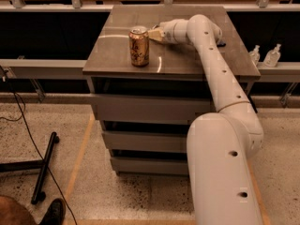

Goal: Pick rxbar chocolate

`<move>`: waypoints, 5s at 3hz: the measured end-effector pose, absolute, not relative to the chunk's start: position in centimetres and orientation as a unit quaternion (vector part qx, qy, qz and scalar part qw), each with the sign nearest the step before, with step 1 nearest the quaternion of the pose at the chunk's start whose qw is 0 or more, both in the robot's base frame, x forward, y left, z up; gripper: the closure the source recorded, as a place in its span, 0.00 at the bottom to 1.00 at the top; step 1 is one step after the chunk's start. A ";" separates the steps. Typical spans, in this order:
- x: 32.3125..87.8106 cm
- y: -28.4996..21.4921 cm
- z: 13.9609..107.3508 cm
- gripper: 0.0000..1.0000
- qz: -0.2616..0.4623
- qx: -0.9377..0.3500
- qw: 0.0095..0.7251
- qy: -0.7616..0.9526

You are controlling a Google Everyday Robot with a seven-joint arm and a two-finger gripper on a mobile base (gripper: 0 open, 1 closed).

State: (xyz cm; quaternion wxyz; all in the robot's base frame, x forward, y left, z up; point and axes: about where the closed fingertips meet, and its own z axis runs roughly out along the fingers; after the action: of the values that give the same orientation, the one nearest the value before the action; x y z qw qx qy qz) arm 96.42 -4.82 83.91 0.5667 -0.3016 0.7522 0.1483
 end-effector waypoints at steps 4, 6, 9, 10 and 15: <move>96.4 -4.8 83.9 0.29 0.148 -0.302 0.567 0.752; 96.5 -4.2 83.6 0.00 0.151 -0.304 0.564 0.753; 96.5 -4.2 83.6 0.19 0.151 -0.304 0.564 0.753; 96.5 -4.2 83.6 0.41 0.151 -0.304 0.564 0.753; 96.2 -2.7 87.0 1.00 0.147 -0.327 0.574 0.736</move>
Offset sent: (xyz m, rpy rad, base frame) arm -0.0023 -0.0047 0.0027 -0.0113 -0.0115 -0.0120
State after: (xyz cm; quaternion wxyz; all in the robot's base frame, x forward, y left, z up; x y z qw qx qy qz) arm 96.16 -2.72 87.00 0.5743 -0.3270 0.7360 0.1471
